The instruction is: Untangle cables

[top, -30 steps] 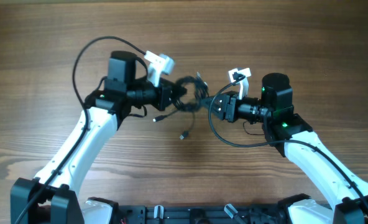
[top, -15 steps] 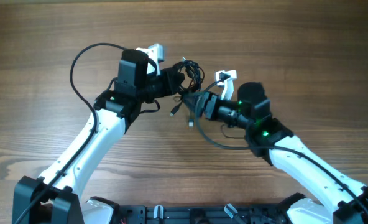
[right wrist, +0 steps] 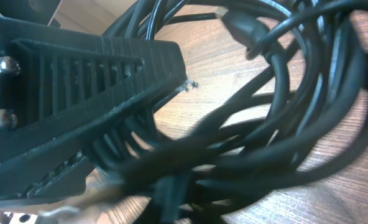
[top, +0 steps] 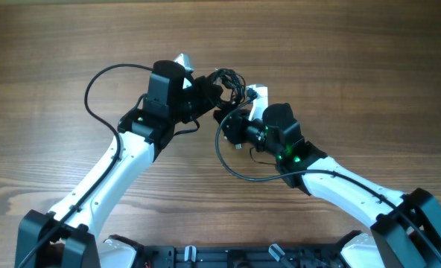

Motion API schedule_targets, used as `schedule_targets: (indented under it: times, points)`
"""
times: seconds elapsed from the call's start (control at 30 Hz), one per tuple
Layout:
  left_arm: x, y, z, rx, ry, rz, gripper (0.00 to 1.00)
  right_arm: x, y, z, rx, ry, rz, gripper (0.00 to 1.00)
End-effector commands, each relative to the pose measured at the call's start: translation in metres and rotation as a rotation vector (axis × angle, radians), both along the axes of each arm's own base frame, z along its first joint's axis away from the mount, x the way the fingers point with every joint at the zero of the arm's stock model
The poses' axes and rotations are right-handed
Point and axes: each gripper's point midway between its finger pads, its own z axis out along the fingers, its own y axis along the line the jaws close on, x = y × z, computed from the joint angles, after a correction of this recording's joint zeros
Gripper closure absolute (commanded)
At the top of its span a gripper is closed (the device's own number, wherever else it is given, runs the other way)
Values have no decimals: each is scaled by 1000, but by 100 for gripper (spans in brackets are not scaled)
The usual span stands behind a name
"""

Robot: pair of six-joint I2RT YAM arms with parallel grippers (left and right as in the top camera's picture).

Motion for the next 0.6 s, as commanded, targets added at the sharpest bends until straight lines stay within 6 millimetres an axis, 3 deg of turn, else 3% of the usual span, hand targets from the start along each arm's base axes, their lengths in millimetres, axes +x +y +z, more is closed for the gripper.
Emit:
schedule_targets:
  times: [0.0, 0.1, 0.2, 0.3, 0.4, 0.47, 0.57]
  points:
    - [3, 1, -1, -3, 10, 25, 96, 1, -1, -7, -28, 5, 2, 96]
    - [6, 5, -2, 45, -29, 14, 96, -14, 9, -5, 1, 32, 95, 96]
    - [12, 15, -4, 200, -150, -37, 96, -37, 20, 2, 67, 68, 258, 96]
    - [15, 19, -4, 384, -302, -174, 96, -62, 17, 17, 173, 137, 449, 96]
    - [15, 19, -5, 452, -365, -244, 96, -62, 1, 44, 304, 184, 526, 96]
    - [11, 15, -5, 467, -388, -297, 96, -56, -10, 70, 371, 124, 556, 96]
    - [5, 15, -12, 479, -369, -330, 96, -39, -24, 86, 387, 17, 509, 95]
